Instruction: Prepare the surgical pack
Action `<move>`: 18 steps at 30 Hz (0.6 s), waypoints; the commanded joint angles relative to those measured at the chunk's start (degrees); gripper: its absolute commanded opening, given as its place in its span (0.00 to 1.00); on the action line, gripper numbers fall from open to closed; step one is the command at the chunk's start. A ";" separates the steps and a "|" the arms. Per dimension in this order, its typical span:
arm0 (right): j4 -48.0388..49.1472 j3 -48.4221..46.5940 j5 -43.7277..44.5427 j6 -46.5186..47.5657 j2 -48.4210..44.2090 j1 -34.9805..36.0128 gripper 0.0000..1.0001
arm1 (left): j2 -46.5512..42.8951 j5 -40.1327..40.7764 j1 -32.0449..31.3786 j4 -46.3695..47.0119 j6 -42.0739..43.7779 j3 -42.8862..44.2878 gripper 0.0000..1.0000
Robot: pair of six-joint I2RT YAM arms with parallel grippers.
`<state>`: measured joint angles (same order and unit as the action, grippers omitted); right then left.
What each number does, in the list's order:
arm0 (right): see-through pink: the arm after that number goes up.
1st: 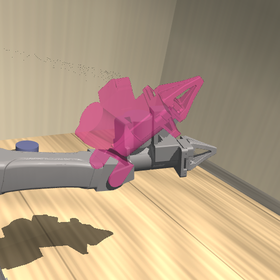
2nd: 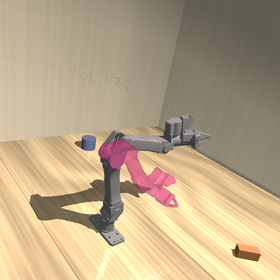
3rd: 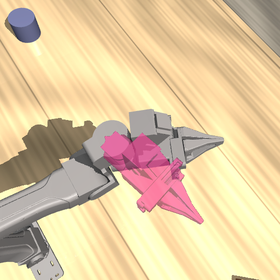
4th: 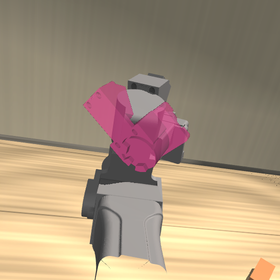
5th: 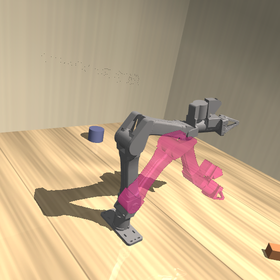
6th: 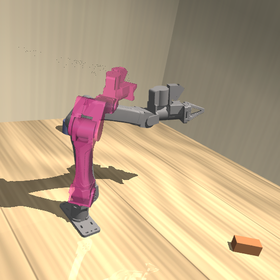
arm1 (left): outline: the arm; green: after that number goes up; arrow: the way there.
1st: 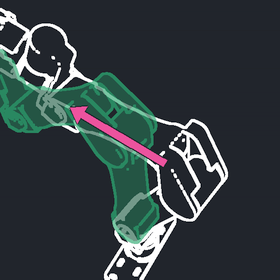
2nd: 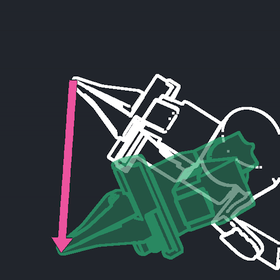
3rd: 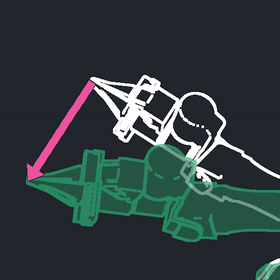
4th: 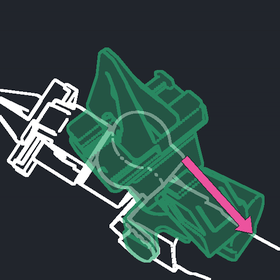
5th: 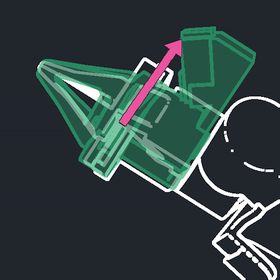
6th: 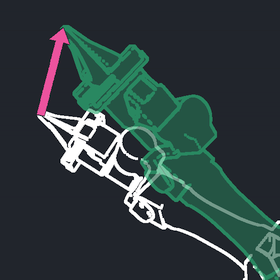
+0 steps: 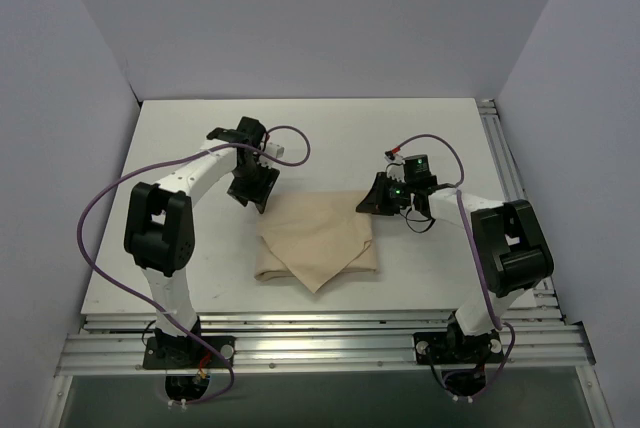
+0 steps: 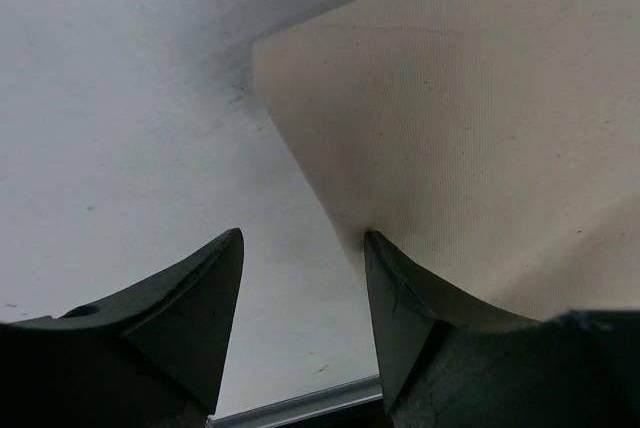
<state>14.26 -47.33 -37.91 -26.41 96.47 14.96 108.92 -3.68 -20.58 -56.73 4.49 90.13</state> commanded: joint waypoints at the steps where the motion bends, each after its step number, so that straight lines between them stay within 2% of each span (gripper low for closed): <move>1: -0.38 2.42 6.27 0.84 -0.40 0.86 0.00 | -3.01 -3.96 -0.78 3.19 -3.09 -3.97 0.61; 5: 2.78 3.73 7.15 -1.35 -0.84 1.04 0.00 | -3.81 -6.68 -1.22 4.17 -3.00 -8.47 0.60; 9: 5.77 4.35 8.38 -4.34 -0.58 1.04 0.00 | -3.98 -11.61 -2.62 5.83 -2.91 -10.23 0.50; 12: 7.44 3.57 10.31 -6.01 0.65 1.04 0.00 | -2.23 -10.91 -2.98 7.42 -2.65 -9.18 0.23; 13: 8.06 2.69 11.36 -6.71 1.00 0.95 0.00 | -1.79 -10.12 -2.98 7.86 -2.73 -8.57 0.11; 15: 10.25 1.55 12.59 -9.35 2.67 0.68 0.00 | -0.13 -7.93 -2.89 8.65 -2.56 -5.85 0.05; 18: 11.75 -2.14 16.89 -12.77 4.95 0.33 0.00 | 2.07 -5.38 -2.36 9.35 -1.77 -1.03 0.02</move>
<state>23.49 -46.19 -32.29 -35.29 97.93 15.46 109.08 -9.56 -23.14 -52.82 2.22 82.89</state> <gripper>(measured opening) 0.099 0.035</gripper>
